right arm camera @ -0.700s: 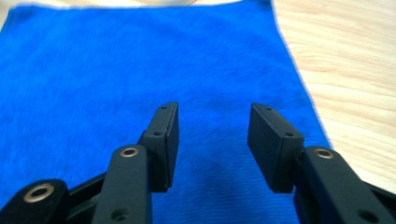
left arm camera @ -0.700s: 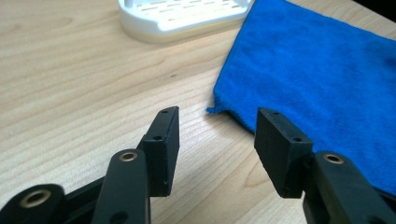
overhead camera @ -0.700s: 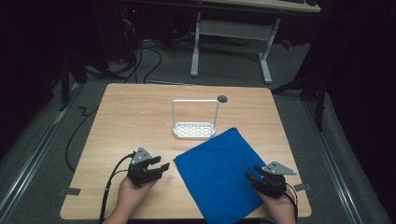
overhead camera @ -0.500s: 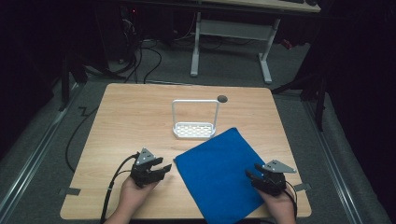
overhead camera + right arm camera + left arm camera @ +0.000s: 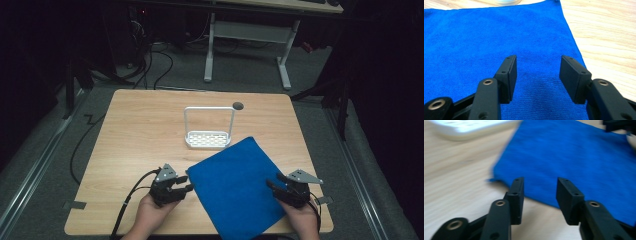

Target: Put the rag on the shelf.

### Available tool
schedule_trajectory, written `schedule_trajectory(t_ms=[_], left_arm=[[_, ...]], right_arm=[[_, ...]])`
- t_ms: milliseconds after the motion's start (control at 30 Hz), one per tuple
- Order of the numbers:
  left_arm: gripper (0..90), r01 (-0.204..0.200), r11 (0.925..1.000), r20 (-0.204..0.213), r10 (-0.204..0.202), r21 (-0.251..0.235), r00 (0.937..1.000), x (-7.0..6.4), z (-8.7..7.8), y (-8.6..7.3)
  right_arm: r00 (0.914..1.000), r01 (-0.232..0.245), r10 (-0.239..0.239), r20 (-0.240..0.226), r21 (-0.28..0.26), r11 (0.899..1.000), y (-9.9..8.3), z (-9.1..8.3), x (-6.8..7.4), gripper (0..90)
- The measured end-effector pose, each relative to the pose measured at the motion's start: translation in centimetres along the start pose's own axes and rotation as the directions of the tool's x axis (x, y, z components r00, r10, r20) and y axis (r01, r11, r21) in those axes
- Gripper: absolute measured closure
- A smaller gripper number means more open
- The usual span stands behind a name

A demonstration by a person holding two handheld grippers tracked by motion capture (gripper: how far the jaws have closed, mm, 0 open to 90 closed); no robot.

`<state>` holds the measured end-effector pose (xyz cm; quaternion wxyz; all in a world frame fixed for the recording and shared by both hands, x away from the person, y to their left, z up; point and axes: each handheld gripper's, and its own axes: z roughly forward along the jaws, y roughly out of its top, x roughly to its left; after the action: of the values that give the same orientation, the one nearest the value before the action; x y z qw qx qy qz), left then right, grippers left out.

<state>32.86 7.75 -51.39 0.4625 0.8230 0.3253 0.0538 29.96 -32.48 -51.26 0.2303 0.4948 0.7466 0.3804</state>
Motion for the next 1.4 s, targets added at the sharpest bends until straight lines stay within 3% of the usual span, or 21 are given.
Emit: schedule_trajectory(t_ms=[67, 100, 133, 167, 200, 333, 400, 433, 533, 700, 800, 867, 900, 967, 1033, 1100, 1167, 1267, 1300, 1400], left_arm=[[73.2, -0.039, 0.9990, 0.036, 0.039, 0.019, 0.9986, -1.6, 0.6, 0.2], [79.2, -0.042, 0.9985, 0.105, 0.038, 0.034, 0.9938, -2.9, 1.3, 0.4], [82.9, -0.042, 0.9985, 0.105, 0.038, 0.034, 0.9938, -2.9, 1.3, 0.4], [85.5, -0.067, 0.9967, 0.133, 0.060, 0.045, 0.9893, -4.2, 2.0, 0.4], [87.7, -0.067, 0.9967, 0.133, 0.060, 0.045, 0.9893, -4.2, 2.0, 0.4], [90.0, -0.140, 0.9845, 0.165, 0.121, 0.106, 0.9788, -6.3, 3.7, 0.0], [90.0, -0.146, 0.9826, 0.167, 0.126, 0.114, 0.9778, -6.6, 3.9, 0.0], [90.0, -0.166, 0.9773, 0.167, 0.143, 0.132, 0.9755, -6.8, 4.2, -0.2], [90.0, -0.170, 0.9722, 0.170, 0.143, 0.161, 0.9751, -6.7, 4.5, -0.4], [90.0, -0.142, 0.9737, 0.202, 0.105, 0.179, 0.9738, -5.9, 4.0, -0.6], [90.0, -0.141, 0.9735, 0.193, 0.106, 0.180, 0.9755, -5.1, 3.2, -1.0], [90.0, -0.105, 0.9782, 0.181, 0.072, 0.179, 0.9807, -3.8, 2.1, -1.5], [90.0, -0.105, 0.9782, 0.181, 0.072, 0.179, 0.9807, -3.8, 2.1, -1.5], [90.0, -0.077, 0.9804, 0.155, 0.049, 0.181, 0.9866, -2.5, 0.9, -2.0], [90.0, -0.072, 0.9809, 0.143, 0.046, 0.181, 0.9887, -2.1, 0.5, -2.1], [90.0, -0.043, 0.9828, 0.101, 0.025, 0.180, 0.9946, -0.8, -0.7, -2.5], [90.0, -0.029, 0.9841, 0.092, 0.013, 0.175, 0.9957, -0.3, -1.0, -2.6], [90.0, 0.002, 0.9861, 0.040, -0.008, 0.166, 0.9992, 1.1, -1.8, -2.8], [90.0, 0.033, 0.9871, 0.018, -0.036, 0.157, 0.9992, 2.0, -2.2, -2.9], [89.4, 0.050, 0.9882, -0.014, -0.049, 0.144, 0.9987, 2.7, -2.4, -2.9]], right_arm=[[1.0000, 0.002, -0.002, -0.002, 0.005, 1.000, 0.0, 0.1, 0.1, 49.0], [1.0000, -0.001, 0.001, -0.001, 0.005, 1.000, 0.0, 0.1, 0.1, 49.0], [1.0000, -0.002, 0.002, -0.001, 0.003, 1.000, 0.0, 0.1, 0.1, 49.2], [1.0000, -0.003, 0.003, -0.002, 0.002, 1.000, 0.0, 0.0, 0.1, 49.6], [1.0000, -0.003, 0.003, -0.002, 0.002, 1.000, 0.0, 0.0, 0.1, 49.6], [0.9999, -0.013, 0.013, 0.000, -0.002, 1.000, 0.0, -0.1, 0.0, 50.3], [0.9999, -0.011, 0.011, 0.000, -0.006, 1.000, 0.0, -0.1, -0.1, 50.3], [0.9999, -0.011, 0.011, 0.001, -0.008, 1.000, 0.0, -0.1, -0.1, 50.4], [0.9999, -0.013, 0.013, 0.002, -0.010, 1.000, 0.1, -0.2, -0.1, 51.3], [0.9999, -0.012, 0.012, 0.003, -0.009, 1.000, 0.1, -0.2, -0.2, 51.6], [0.9999, -0.009, 0.010, 0.005, -0.015, 1.000, 0.0, -0.3, -0.2, 51.9], [0.9999, -0.012, 0.012, 0.008, -0.018, 1.000, 0.0, -0.5, -0.2, 52.6], [0.9999, -0.012, 0.012, 0.008, -0.018, 1.000, 0.0, -0.5, -0.2, 52.6], [0.9999, -0.014, 0.014, 0.005, -0.020, 1.000, 0.0, -0.5, -0.2, 53.3], [0.9999, -0.014, 0.014, 0.004, -0.020, 1.000, 0.0, -0.6, -0.2, 53.5], [0.9999, -0.017, 0.017, -0.002, -0.027, 0.999, 0.0, -0.6, -0.1, 55.1], [0.9999, -0.012, 0.012, -0.004, -0.028, 1.000, 0.0, -0.6, -0.1, 55.7], [0.9997, -0.014, 0.014, -0.018, -0.024, 1.000, 0.1, -0.5, 0.2, 59.3], [0.9996, -0.003, 0.002, -0.028, -0.015, 1.000, 0.2, -0.2, 0.5, 61.9], [0.9992, 0.011, -0.011, -0.038, -0.006, 1.000, 0.3, 0.1, 0.8, 65.4]])
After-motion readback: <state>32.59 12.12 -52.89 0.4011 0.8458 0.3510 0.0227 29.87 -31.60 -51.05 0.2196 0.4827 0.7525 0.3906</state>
